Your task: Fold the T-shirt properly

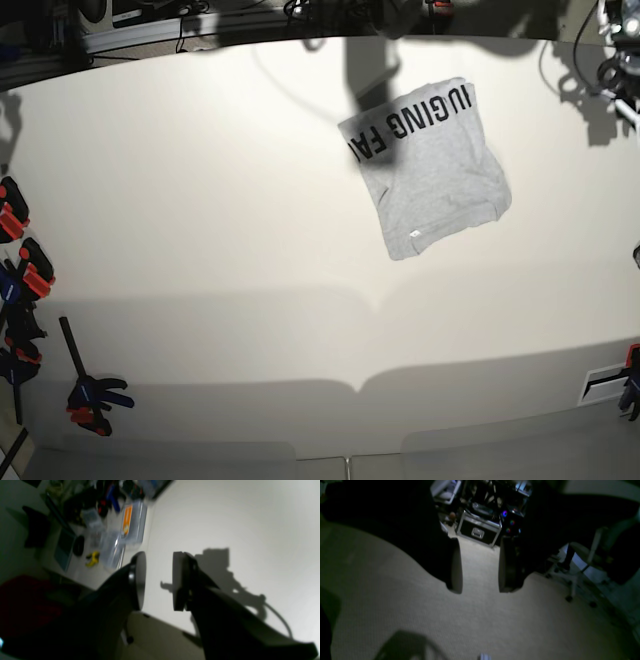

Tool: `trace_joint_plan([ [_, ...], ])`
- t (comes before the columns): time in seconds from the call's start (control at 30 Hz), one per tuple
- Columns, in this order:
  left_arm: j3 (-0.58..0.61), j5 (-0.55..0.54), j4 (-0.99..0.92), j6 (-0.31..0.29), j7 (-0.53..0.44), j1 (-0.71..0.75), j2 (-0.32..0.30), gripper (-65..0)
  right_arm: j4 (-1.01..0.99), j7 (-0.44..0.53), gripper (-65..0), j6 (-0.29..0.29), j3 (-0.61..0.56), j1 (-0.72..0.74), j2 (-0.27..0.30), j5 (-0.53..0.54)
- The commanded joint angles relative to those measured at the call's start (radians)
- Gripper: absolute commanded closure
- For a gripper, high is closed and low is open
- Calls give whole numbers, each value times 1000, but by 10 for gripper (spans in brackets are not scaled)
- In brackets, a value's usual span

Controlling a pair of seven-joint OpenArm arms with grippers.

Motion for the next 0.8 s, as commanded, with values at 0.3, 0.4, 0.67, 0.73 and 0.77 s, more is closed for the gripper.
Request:
trace_joint_plan([
  [0.3,-262,-140,-249,-337,-85,15,291,-163,-20,-1,-229,9,-6,32,7,11],
  [0.4,-277,-163,-266,-459,-129,45,335,-163,-21,-1,-229,9,-7,32,7,11],
  [0.67,-274,-351,-285,-844,-129,150,353,-164,-23,52,-229,9,-7,32,6,6],
  [0.73,-262,-399,-307,-993,-126,164,368,-164,-36,117,-229,9,-7,32,6,7],
  [0.77,-243,-412,-318,-1065,-126,169,377,-163,-46,158,-229,9,-7,32,5,8],
])
